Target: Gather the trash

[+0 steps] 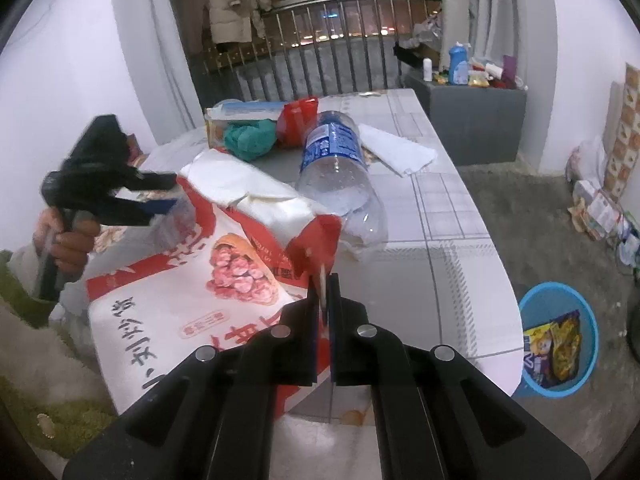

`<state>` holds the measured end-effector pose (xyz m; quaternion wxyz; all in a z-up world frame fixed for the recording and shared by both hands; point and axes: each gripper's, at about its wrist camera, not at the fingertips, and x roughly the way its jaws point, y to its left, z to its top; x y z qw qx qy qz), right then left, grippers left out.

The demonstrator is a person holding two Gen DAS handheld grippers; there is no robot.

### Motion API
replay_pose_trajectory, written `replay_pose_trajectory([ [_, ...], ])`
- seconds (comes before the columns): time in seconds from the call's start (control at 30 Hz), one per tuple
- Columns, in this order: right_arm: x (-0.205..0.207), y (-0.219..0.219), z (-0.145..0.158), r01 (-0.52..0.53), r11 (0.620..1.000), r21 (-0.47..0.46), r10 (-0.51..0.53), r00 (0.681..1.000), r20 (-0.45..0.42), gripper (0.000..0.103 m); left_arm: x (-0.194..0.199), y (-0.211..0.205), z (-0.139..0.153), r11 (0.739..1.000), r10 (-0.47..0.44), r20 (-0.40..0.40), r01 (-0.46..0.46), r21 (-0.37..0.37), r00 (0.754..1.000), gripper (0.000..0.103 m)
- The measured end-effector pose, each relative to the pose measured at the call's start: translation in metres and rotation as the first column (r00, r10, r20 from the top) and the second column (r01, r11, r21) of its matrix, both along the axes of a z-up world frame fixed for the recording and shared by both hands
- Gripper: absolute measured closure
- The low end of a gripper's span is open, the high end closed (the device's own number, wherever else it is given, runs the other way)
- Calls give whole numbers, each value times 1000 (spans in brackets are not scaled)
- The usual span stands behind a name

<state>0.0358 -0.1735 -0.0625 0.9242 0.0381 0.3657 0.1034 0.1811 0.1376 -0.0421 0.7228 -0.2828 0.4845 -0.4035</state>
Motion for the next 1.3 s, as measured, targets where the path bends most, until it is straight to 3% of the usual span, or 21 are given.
replay_pose_trajectory([
  [0.13,1,-1,-2,5,1000,8,-5,1000,-2,100,-12,1,19,1000,-23,80,23,-4,997,61],
  [0.23,1,-2,-4,11,1000,19,-11,1000,-1,100,-19,-8,24,995,-43,127,31,98,991,65],
  [0.3,2,-2,-4,14,1000,21,-14,1000,0,100,-22,-16,24,984,-46,145,20,178,988,77],
  [0.4,1,-2,-4,16,1000,23,-16,1000,6,100,-27,-17,27,973,-45,182,2,231,982,90],
  [0.57,-3,-6,1,10,999,52,-11,1000,23,101,-35,-12,38,973,-32,235,-23,230,972,103],
  [0.93,-16,-10,7,7,998,67,-11,998,59,101,-53,-12,57,980,4,285,-60,187,958,103],
  [1.17,-33,-29,27,25,992,125,-42,990,132,101,-61,-2,106,991,38,357,-81,108,933,103],
  [1.3,-52,-57,48,39,971,235,-87,976,201,100,-67,-7,142,996,21,420,-57,73,907,103],
])
